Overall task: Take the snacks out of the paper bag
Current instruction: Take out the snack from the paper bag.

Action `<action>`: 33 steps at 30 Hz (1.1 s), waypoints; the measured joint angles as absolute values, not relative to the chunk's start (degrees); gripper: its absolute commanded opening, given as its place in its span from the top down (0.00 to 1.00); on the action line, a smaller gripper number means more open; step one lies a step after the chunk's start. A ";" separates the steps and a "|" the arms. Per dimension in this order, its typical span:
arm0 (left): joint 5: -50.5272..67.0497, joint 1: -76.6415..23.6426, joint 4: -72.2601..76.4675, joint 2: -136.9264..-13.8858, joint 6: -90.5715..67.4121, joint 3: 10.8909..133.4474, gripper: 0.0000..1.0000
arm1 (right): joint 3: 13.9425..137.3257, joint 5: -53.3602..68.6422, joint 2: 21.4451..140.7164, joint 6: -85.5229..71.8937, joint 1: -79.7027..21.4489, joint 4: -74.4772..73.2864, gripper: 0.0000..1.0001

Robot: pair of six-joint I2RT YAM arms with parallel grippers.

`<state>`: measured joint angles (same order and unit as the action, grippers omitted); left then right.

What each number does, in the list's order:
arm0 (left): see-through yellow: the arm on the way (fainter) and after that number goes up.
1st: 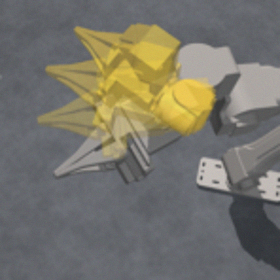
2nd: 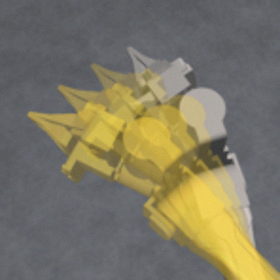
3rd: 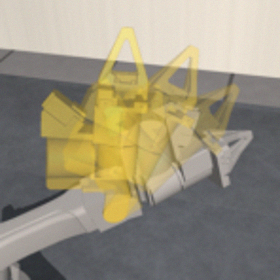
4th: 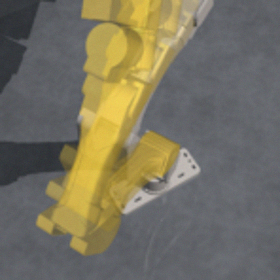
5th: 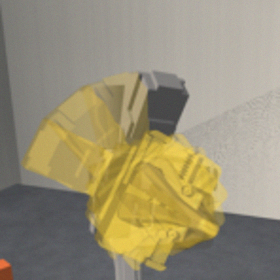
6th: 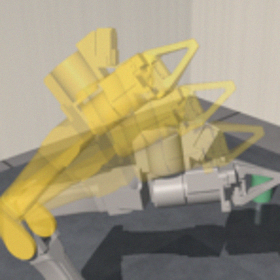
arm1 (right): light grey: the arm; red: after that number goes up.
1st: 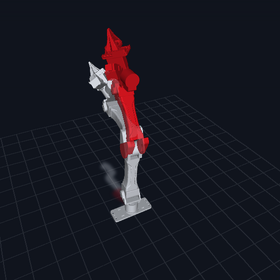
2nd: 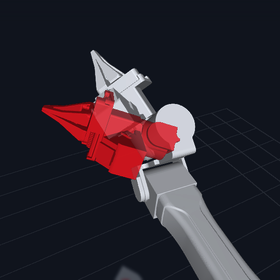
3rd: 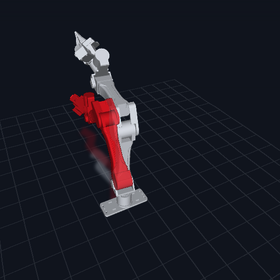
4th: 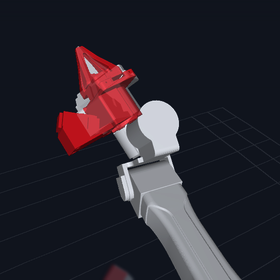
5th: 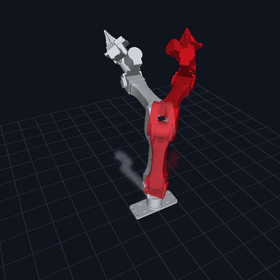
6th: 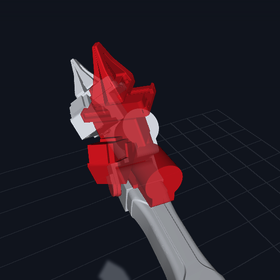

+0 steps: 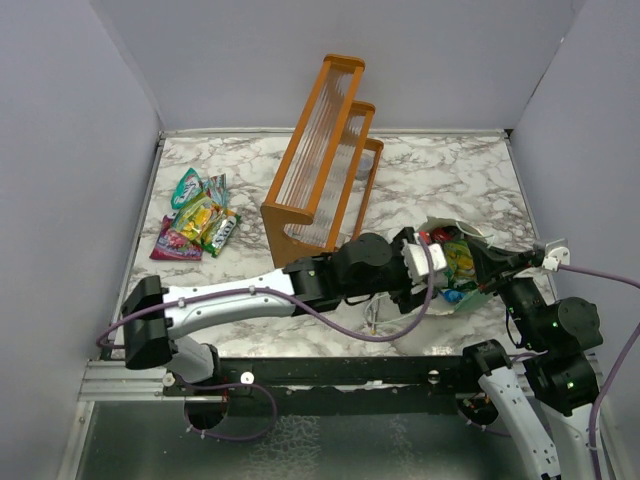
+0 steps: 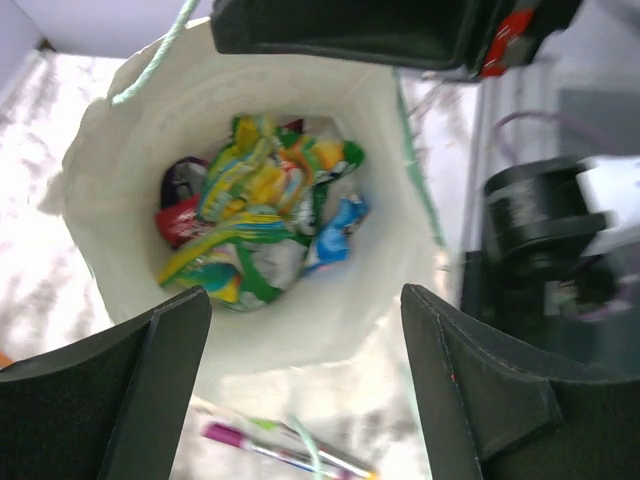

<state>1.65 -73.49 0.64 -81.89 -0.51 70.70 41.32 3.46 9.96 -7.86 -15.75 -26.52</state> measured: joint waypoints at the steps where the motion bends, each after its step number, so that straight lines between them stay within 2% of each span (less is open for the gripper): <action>1: 1.65 -73.45 0.49 -83.74 2.96 71.61 0.23 | 41.32 3.46 9.96 -7.86 -15.75 -26.52 0.98; 8: 2.70 -72.29 -2.50 -96.49 21.98 78.28 0.31 | 41.30 3.44 9.43 -7.86 -15.75 -26.55 0.98; 15: 7.09 -67.77 -3.55 -103.70 29.76 83.83 0.25 | 41.30 3.44 9.04 -7.86 -15.75 -26.55 0.98; 22: 9.06 -65.25 3.20 -104.97 34.50 78.76 0.22 | 41.28 3.44 8.93 -7.86 -15.75 -26.52 0.98; 28: 9.34 -64.90 6.48 -106.34 39.31 78.04 0.30 | 41.28 3.44 8.78 -7.86 -15.75 -26.55 0.98; 33: 9.41 -65.45 8.16 -107.68 44.51 77.41 0.32 | 41.28 3.44 8.78 -7.86 -15.75 -26.52 0.98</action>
<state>9.41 -65.45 8.16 -107.68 44.51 77.41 41.28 3.44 8.78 -7.86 -15.75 -26.52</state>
